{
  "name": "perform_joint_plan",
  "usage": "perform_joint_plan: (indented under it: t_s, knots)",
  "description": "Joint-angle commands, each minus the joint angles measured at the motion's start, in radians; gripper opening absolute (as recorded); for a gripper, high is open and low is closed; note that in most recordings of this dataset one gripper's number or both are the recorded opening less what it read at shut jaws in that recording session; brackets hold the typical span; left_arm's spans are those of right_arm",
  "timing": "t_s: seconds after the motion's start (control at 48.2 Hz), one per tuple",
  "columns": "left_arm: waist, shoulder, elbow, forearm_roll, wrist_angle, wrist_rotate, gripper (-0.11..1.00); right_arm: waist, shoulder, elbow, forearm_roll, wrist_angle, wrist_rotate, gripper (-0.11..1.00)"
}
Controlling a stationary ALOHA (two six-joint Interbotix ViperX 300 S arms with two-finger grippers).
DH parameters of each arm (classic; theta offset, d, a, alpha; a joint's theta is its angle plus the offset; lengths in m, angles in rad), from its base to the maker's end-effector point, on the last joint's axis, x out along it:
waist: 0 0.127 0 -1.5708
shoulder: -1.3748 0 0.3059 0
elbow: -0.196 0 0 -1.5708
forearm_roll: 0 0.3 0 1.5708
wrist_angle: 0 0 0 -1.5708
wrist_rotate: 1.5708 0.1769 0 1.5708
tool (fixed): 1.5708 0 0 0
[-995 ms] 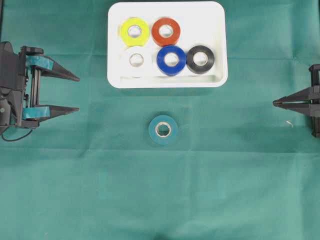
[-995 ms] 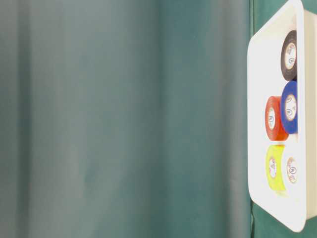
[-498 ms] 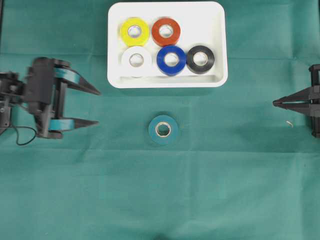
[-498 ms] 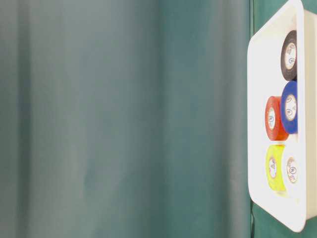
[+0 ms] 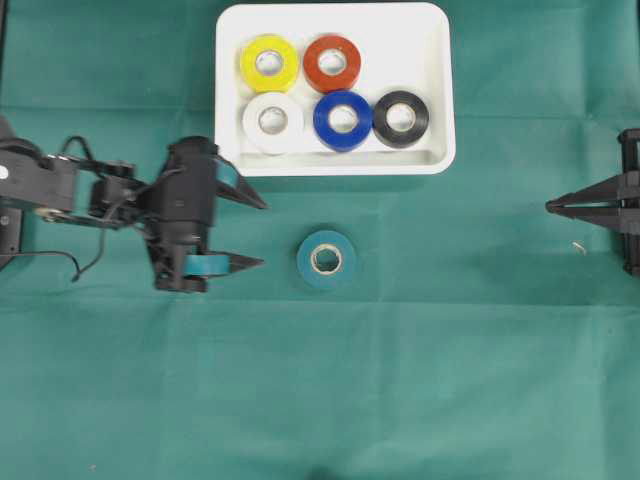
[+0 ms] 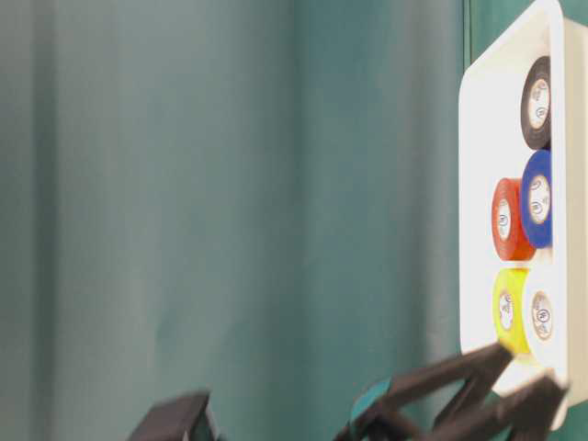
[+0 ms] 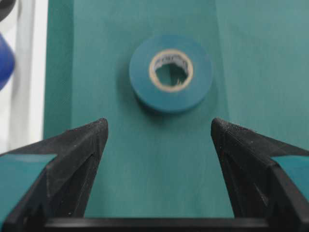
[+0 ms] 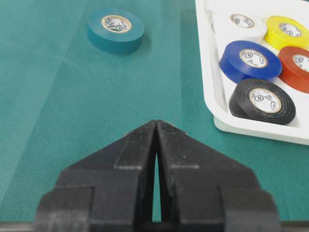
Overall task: Put the tape into the white case with the left arm.
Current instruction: 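Move the left gripper over the teal tape roll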
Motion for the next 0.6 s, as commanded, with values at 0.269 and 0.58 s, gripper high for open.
perform_joint_plan:
  t_s: [0.269,0.58]
  knots:
    - [0.006,0.152,-0.138,-0.003,0.003,-0.038,0.85,-0.002,0.006,-0.008,-0.003,-0.009,0.0,-0.09]
    - [0.029,0.25,-0.198,-0.003,0.005,-0.055,0.85,-0.002,0.006,-0.008,-0.003,-0.011,0.0,-0.09]
